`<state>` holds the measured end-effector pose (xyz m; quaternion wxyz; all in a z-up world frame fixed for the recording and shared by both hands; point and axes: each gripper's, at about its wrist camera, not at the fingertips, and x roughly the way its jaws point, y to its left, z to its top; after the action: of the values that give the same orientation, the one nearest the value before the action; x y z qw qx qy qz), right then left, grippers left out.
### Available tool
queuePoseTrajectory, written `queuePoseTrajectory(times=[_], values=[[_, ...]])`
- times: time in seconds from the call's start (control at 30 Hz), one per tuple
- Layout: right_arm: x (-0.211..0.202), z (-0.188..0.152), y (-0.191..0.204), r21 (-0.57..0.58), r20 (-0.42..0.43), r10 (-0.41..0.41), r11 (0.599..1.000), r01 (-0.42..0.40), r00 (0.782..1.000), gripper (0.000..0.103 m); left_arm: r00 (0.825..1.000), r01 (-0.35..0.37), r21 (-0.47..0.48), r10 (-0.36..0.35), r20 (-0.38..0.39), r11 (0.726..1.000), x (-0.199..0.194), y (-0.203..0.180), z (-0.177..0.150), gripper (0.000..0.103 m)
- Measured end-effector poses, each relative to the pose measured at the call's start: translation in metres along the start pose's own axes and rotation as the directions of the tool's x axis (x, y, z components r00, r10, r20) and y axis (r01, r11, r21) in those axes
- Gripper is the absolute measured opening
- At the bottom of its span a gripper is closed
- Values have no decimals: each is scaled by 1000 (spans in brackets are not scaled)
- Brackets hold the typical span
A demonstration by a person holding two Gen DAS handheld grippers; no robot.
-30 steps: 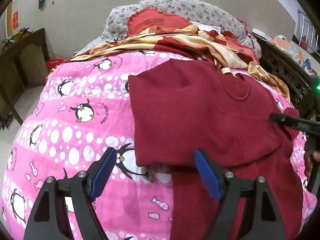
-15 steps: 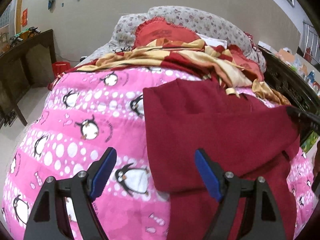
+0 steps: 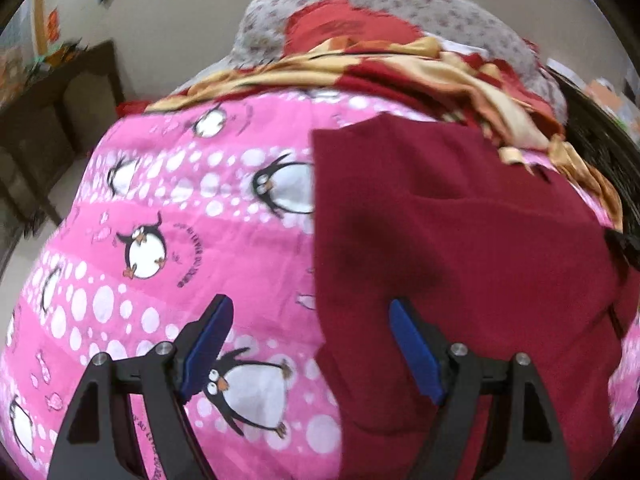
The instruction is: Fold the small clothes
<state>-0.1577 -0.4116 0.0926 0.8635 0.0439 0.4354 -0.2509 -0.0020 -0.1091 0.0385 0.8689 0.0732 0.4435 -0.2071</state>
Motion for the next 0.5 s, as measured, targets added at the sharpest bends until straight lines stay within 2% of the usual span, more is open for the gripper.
queuePoseTrajectory(times=[0.07, 0.17, 0.27, 0.4, 0.43, 0.5], values=[[-11, 1, -5, 32, 9, 34, 999, -34, 999, 30, 1000, 11, -42, -11, 14, 999, -3, 8, 4, 84], [-29, 3, -11, 95, 62, 96, 990, -101, 993, 35, 998, -2, -47, 5, 64, 999, -11, 10, 11, 84], [-25, 4, 0, 79, 42, 164, 983, -167, 985, 35, 999, -7, -35, 8, 44, 999, -2, 6, 17, 84], [10, -1, 14, 61, -25, 120, 991, -118, 992, 35, 999, -39, -14, 39, -8, 999, 21, 2, 17, 84], [15, -3, 13, 70, -21, 121, 990, -119, 992, 35, 999, -38, -10, 38, -33, 999, 29, 1, 16, 85], [17, -3, 12, 79, -1, 124, 989, -123, 992, 35, 999, -36, -13, 36, -27, 999, 32, 2, 15, 87]])
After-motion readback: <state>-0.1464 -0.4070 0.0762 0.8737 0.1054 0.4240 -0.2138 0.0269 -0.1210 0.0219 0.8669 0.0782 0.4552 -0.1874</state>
